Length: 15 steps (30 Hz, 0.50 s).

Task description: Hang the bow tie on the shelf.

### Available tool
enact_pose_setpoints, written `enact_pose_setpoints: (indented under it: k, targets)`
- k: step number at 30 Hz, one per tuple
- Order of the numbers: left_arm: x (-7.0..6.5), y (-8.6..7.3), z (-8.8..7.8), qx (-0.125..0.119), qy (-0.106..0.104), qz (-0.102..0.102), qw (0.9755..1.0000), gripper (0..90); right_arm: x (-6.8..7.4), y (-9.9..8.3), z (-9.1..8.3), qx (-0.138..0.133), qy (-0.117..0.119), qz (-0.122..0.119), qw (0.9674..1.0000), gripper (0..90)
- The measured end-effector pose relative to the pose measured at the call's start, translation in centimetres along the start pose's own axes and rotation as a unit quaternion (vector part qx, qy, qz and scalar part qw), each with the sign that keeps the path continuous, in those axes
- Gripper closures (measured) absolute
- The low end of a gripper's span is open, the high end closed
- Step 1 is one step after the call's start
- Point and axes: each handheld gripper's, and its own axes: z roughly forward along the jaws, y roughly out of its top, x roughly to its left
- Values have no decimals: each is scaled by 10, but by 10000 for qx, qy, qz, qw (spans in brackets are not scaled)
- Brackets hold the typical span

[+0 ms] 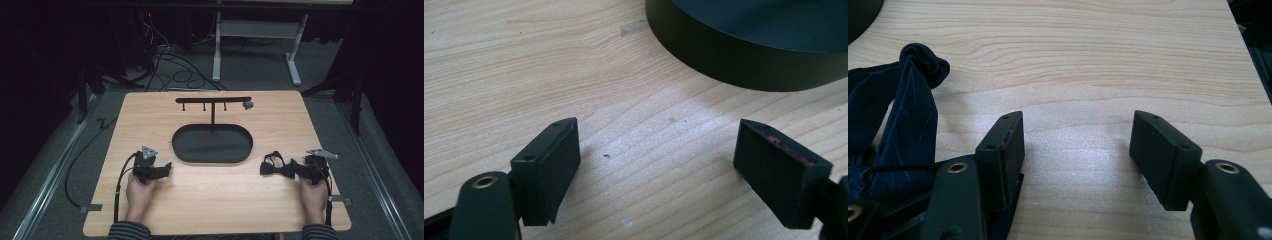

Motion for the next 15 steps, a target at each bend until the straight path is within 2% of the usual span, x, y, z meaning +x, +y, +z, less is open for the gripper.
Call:
enact_pose_setpoints:
  k: [15]
  targets:
    - [0, 0, 0, -1, 2, -1, 10000, 191, 0, 0, 0, 6, 8, -16, 10000, 398]
